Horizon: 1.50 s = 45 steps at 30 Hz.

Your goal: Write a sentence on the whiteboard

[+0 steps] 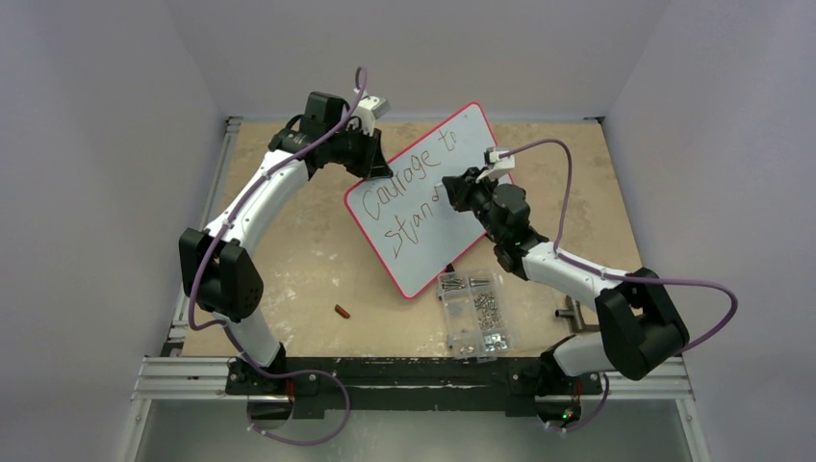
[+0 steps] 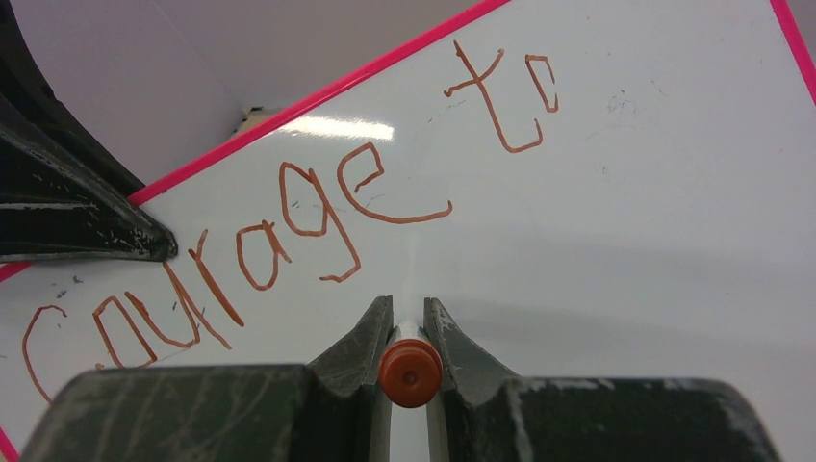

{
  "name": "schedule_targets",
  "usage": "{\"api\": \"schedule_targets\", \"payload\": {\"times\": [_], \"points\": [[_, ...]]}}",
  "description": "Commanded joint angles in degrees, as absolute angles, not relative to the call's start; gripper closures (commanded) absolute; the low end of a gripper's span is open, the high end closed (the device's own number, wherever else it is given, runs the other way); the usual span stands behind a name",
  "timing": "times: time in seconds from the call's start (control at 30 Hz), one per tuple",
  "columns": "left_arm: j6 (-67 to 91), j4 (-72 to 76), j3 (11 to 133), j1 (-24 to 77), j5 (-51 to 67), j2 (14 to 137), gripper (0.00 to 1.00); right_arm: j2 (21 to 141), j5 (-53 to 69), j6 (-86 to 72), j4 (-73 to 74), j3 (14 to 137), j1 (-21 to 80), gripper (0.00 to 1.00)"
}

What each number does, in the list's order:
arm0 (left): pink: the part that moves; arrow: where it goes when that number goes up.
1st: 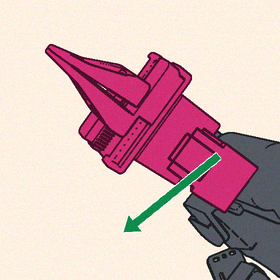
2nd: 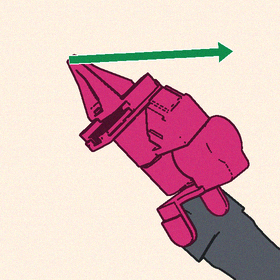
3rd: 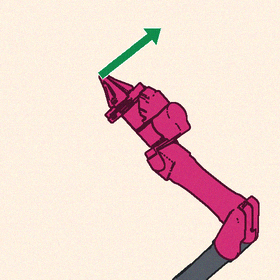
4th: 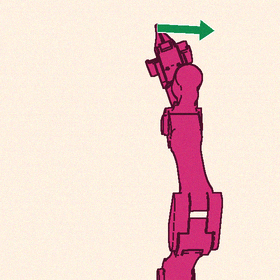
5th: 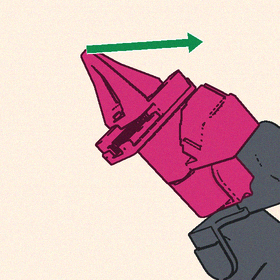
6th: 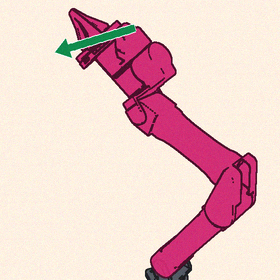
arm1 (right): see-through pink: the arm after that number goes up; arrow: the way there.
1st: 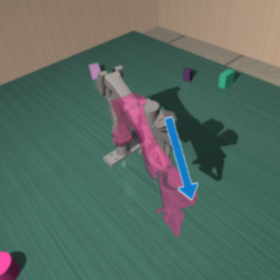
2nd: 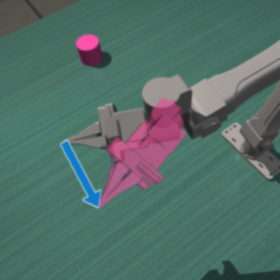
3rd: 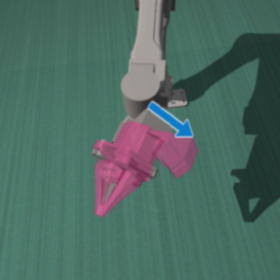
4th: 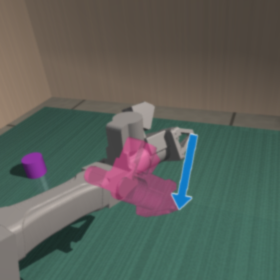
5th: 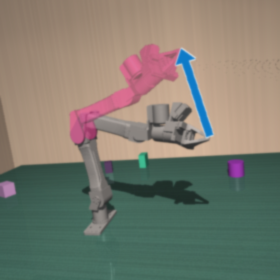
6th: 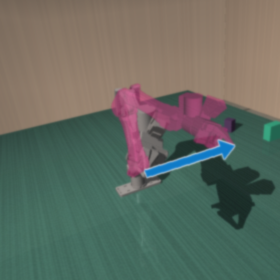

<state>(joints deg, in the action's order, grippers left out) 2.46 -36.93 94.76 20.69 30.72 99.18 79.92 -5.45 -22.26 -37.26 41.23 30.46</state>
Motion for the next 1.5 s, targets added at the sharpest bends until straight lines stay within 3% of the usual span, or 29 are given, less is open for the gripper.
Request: {"api": "schedule_targets", "payload": {"times": [0.0,1.1,1.47], "points": [[-1.89,-40.36,93.45,21.35,22.75,97.82,1.00,80.19,-5.55,-22.14,-36.74,40.46,30.63,1.00],[-1.76,-40.16,93.43,21.36,23.02,97.20,1.00,75.05,-8.57,-21.49,-33.43,35.73,30.65,1.00],[-1.84,-40.47,93.64,21.44,22.73,96.83,1.00,68.23,-9.46,-22.14,-32.52,35.74,30.59,1.00]]}}
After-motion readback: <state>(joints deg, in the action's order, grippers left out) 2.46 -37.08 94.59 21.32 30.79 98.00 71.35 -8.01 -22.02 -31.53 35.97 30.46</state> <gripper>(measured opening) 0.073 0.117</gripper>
